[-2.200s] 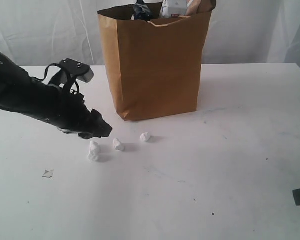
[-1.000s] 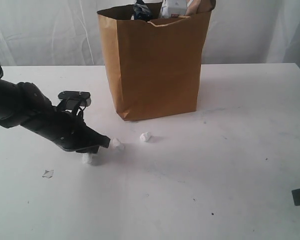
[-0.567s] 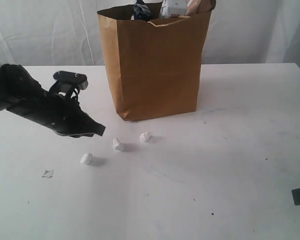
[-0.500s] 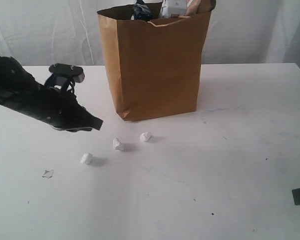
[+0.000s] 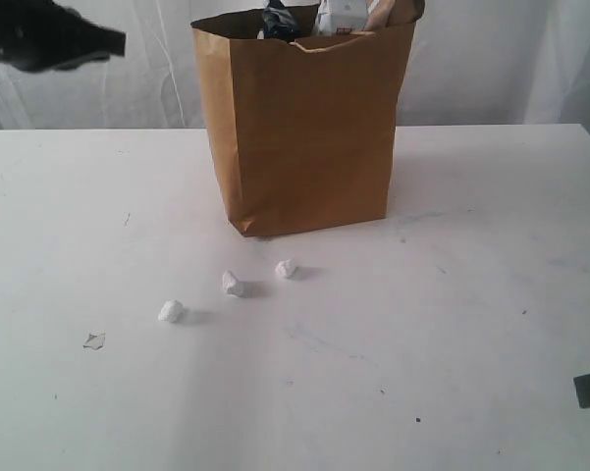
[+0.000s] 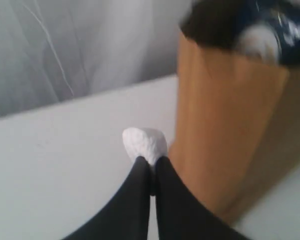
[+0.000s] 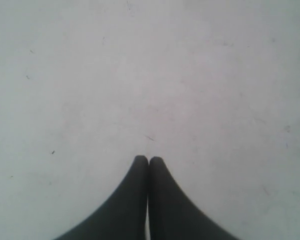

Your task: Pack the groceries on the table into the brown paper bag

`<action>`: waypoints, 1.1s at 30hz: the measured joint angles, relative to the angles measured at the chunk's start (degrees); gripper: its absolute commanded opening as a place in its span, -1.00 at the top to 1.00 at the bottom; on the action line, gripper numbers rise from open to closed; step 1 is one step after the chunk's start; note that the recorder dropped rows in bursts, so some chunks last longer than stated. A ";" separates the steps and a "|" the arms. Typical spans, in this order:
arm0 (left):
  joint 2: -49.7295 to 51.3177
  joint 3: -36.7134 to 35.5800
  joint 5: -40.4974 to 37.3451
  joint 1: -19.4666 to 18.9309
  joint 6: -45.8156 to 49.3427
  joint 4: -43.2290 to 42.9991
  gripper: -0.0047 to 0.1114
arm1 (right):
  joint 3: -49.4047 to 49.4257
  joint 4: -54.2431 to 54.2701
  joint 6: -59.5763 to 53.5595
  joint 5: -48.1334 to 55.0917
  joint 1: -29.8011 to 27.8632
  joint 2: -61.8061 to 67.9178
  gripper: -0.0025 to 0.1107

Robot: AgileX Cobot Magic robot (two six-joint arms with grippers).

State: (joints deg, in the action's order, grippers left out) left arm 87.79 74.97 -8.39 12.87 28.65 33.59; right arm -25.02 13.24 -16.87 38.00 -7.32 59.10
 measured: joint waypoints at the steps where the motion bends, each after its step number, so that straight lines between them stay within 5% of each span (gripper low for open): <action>1: 0.83 2.31 0.79 -0.60 0.14 0.52 0.92 | 0.00 0.00 0.00 0.28 0.00 0.00 0.96; 6: 7.82 13.58 -0.11 -1.40 2.48 4.01 0.92 | 0.49 0.00 0.00 -0.18 0.00 0.00 0.96; 9: 12.37 20.89 -8.36 -1.64 15.07 11.46 0.92 | 1.55 0.00 0.00 -1.92 0.00 0.00 0.96; 13: 18.75 28.68 -35.75 -3.60 43.12 36.00 0.92 | 2.61 0.00 0.00 -3.02 0.00 0.00 0.96; 16: 21.31 30.20 -47.85 -4.94 51.01 49.04 0.92 | 2.89 0.00 0.00 -3.16 0.00 0.00 0.96; 23: 23.94 30.74 -56.07 -9.16 56.97 53.87 0.92 | 2.89 0.00 0.00 -2.46 0.00 0.00 0.96; 28: 29.27 31.12 -50.65 -8.50 67.04 64.06 0.92 | 2.89 0.00 0.00 -2.46 0.00 0.00 0.96; 33: 36.66 34.95 -50.04 -7.50 73.02 64.90 0.92 | 2.89 0.00 0.00 -2.46 0.00 0.00 0.96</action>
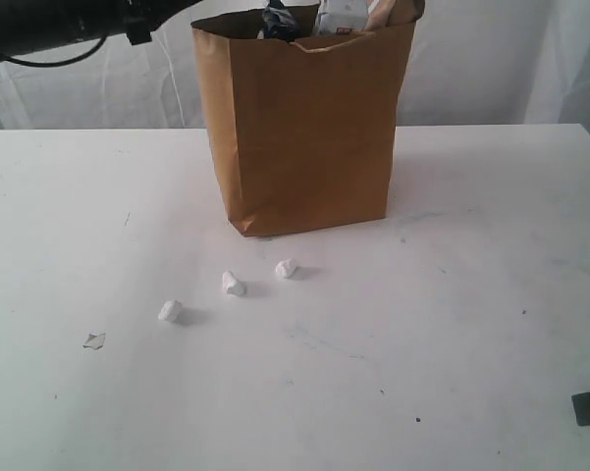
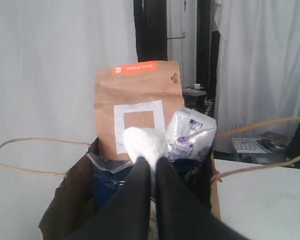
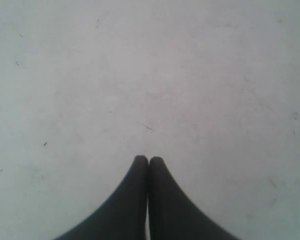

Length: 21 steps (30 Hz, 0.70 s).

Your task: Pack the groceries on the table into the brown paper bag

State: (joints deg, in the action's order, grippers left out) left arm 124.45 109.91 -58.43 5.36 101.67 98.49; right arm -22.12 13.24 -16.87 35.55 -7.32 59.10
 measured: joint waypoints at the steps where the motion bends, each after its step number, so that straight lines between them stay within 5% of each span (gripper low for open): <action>1: 1.23 1.00 0.29 0.72 0.85 0.00 0.92 | 0.00 0.00 0.00 0.00 0.00 0.00 0.96; 6: 5.06 6.35 4.35 3.61 2.02 -0.15 0.71 | 0.00 0.00 0.00 0.00 0.00 0.00 0.96; 14: 5.19 8.53 10.70 5.38 -4.17 -7.57 -0.27 | 0.00 0.00 0.00 0.00 0.00 0.00 0.96; 21: 5.08 8.78 11.91 5.48 -11.35 -11.96 -0.33 | 0.00 0.00 0.00 0.00 0.00 0.00 0.96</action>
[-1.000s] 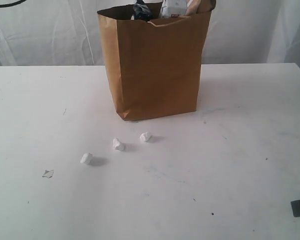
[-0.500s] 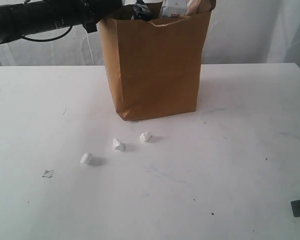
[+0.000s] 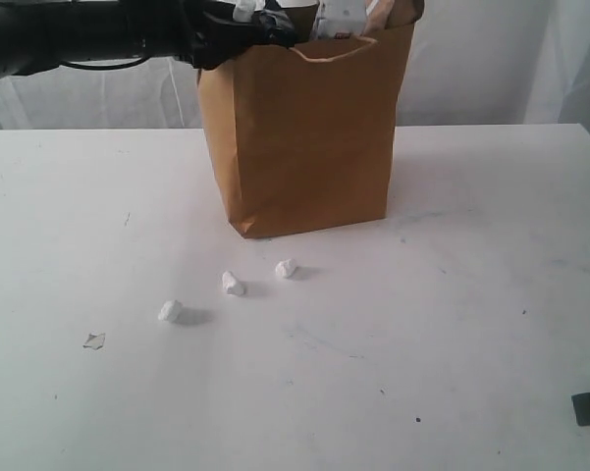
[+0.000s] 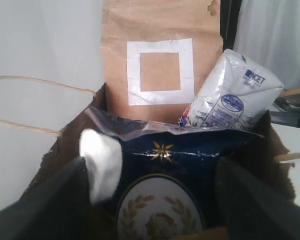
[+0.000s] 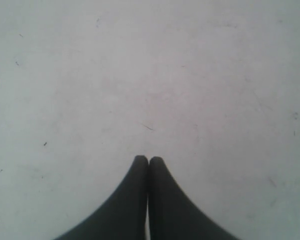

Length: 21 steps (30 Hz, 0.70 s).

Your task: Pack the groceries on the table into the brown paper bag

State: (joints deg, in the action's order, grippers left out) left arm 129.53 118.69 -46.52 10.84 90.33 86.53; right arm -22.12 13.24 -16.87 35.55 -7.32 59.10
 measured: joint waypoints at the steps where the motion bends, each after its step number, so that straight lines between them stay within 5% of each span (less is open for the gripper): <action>1: -0.09 0.00 0.00 0.00 -0.73 -0.26 -0.29 | 0.00 0.00 0.00 0.00 0.00 0.00 0.96; 6: -0.48 0.12 -0.01 0.00 -4.43 -1.86 -0.03 | 0.00 0.00 0.00 0.00 0.00 0.00 0.96; 11: -2.16 0.12 1.47 0.00 -5.71 -4.56 -0.39 | 0.00 0.00 0.00 0.00 0.00 0.00 0.96; 17: -4.72 0.12 5.22 -0.75 -5.82 -5.46 -0.41 | 0.00 0.00 0.00 0.00 0.00 0.00 0.96; 20: -7.63 0.12 5.22 -2.89 -5.82 -5.71 -0.25 | 0.00 0.00 0.00 0.00 0.00 0.00 0.96; 21: -8.59 0.12 5.22 -3.66 -6.51 -6.16 -0.06 | 0.00 0.00 0.00 0.00 0.00 0.00 0.96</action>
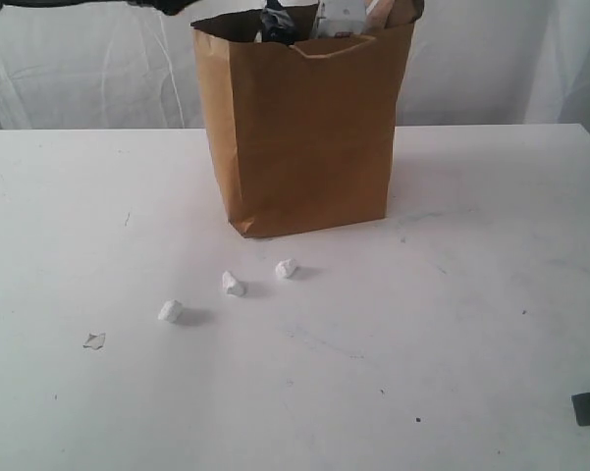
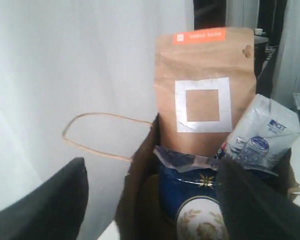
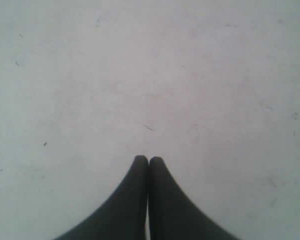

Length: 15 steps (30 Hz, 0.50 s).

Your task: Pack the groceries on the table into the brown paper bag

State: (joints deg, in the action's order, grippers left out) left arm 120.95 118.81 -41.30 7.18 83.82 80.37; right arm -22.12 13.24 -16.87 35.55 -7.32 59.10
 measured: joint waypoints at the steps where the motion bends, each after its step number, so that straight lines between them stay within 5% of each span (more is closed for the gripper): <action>1: -1.42 0.00 0.00 -1.63 -2.75 -1.84 0.09 | 0.00 0.00 0.00 0.00 0.00 0.00 0.96; 2: -2.56 0.00 -0.39 -2.90 -5.15 -4.35 0.41 | 0.00 0.00 0.00 0.00 0.00 0.00 0.96; 5: -6.15 0.00 -5.12 -7.18 -14.74 -16.51 0.91 | 0.00 0.00 0.00 0.00 0.00 0.00 0.96; 11: -7.97 0.00 -20.12 -11.61 -31.02 -36.21 0.92 | 0.00 0.23 0.18 -1.58 0.00 0.00 0.96; 15: -7.97 -2.52 -23.22 -11.86 -49.34 -45.40 0.92 | 0.00 2.03 0.32 -4.04 0.00 0.00 0.96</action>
State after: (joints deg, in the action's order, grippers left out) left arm 112.97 116.29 -64.52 -4.68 34.48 34.97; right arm -22.12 15.27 -16.55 31.51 -7.32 59.10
